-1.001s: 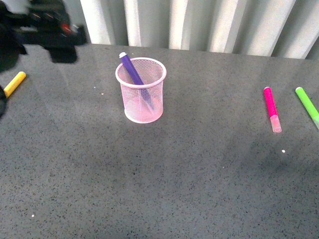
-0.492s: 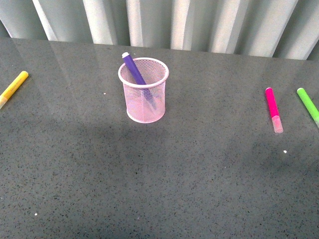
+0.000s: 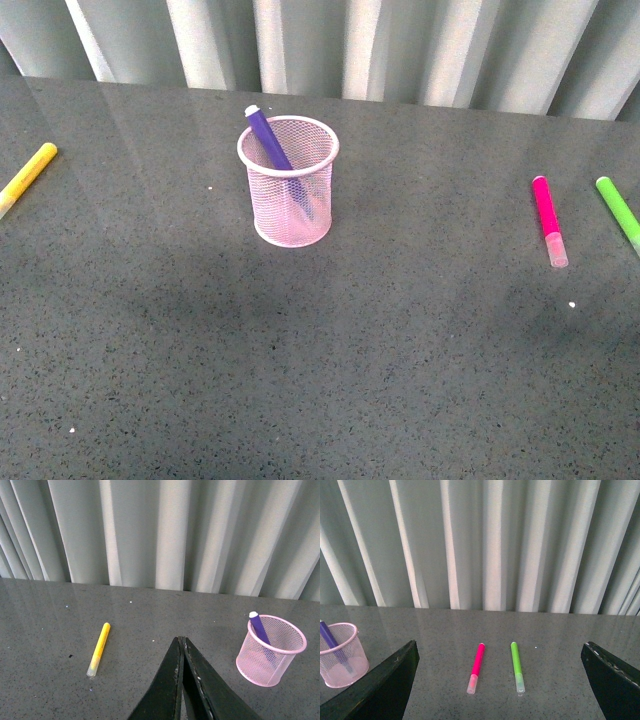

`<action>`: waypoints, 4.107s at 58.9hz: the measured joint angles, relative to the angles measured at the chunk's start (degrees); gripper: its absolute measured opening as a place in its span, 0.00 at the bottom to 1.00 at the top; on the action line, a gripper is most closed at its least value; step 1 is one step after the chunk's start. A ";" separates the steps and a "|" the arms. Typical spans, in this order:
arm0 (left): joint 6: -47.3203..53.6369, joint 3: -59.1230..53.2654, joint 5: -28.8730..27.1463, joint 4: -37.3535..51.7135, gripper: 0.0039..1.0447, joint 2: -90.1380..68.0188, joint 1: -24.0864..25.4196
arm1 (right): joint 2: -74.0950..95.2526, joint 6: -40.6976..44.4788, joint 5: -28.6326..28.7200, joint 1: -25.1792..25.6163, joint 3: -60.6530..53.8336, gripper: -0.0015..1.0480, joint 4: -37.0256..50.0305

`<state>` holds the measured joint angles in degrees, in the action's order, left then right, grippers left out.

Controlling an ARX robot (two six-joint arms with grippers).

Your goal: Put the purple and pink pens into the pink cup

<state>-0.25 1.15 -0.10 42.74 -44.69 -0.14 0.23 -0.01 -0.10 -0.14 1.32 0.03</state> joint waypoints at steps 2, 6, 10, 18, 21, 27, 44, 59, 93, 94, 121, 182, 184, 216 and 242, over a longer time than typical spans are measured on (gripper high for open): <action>0.00 -0.15 0.00 -1.11 0.03 1.33 0.00 | 0.00 0.00 0.00 0.00 0.00 0.93 0.00; 0.00 -0.39 0.00 -3.13 0.03 3.76 0.00 | 0.00 0.00 0.00 0.00 0.00 0.93 0.00; 0.00 -0.63 -0.02 -5.64 0.03 6.58 0.00 | 0.00 0.00 0.00 0.00 0.00 0.93 0.00; 0.00 -0.66 0.00 -10.34 0.03 11.67 0.00 | 0.00 0.00 0.00 0.00 0.00 0.93 0.00; 0.00 -0.68 0.00 -12.66 0.03 14.21 0.00 | 0.00 0.00 0.00 0.00 0.00 0.93 0.00; 0.00 -0.68 -0.02 -16.46 0.03 18.29 0.00 | 0.00 0.00 0.00 0.00 0.00 0.93 0.00; 0.00 -0.68 -0.02 -24.74 0.03 26.88 0.00 | 0.00 0.00 0.00 0.00 0.00 0.93 0.00; 0.00 -0.68 -0.02 -30.05 0.03 32.22 0.00 | 0.00 0.00 0.00 0.00 0.00 0.93 0.00; 0.00 -0.66 0.07 -42.71 0.22 44.46 0.02 | 0.00 0.00 0.00 0.00 0.00 0.93 0.00; -0.02 -0.66 0.07 -42.71 0.26 44.46 0.02 | 0.00 0.00 0.00 0.00 0.00 0.93 0.00; 0.02 -0.66 0.07 -42.71 0.93 44.46 0.02 | 24.30 -1.81 -3.67 9.81 7.96 0.93 0.83; 0.02 -0.66 0.07 -42.71 0.94 44.46 0.02 | 108.87 -5.07 8.46 4.94 57.64 0.93 -0.96; 0.04 -0.66 0.09 -42.71 0.94 44.46 0.02 | 109.79 -4.74 7.65 4.52 58.62 0.93 -1.05; 0.02 -0.66 0.07 -42.71 0.94 44.46 0.02 | 121.55 -4.39 4.17 0.02 71.45 0.93 -3.76; 0.04 -0.66 0.07 -42.71 0.94 44.46 0.02 | 127.29 -5.18 3.06 -1.05 75.01 0.93 -3.41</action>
<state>-0.21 0.49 -0.03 0.03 -0.23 -0.12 127.52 -5.19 2.96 -1.19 76.34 -3.38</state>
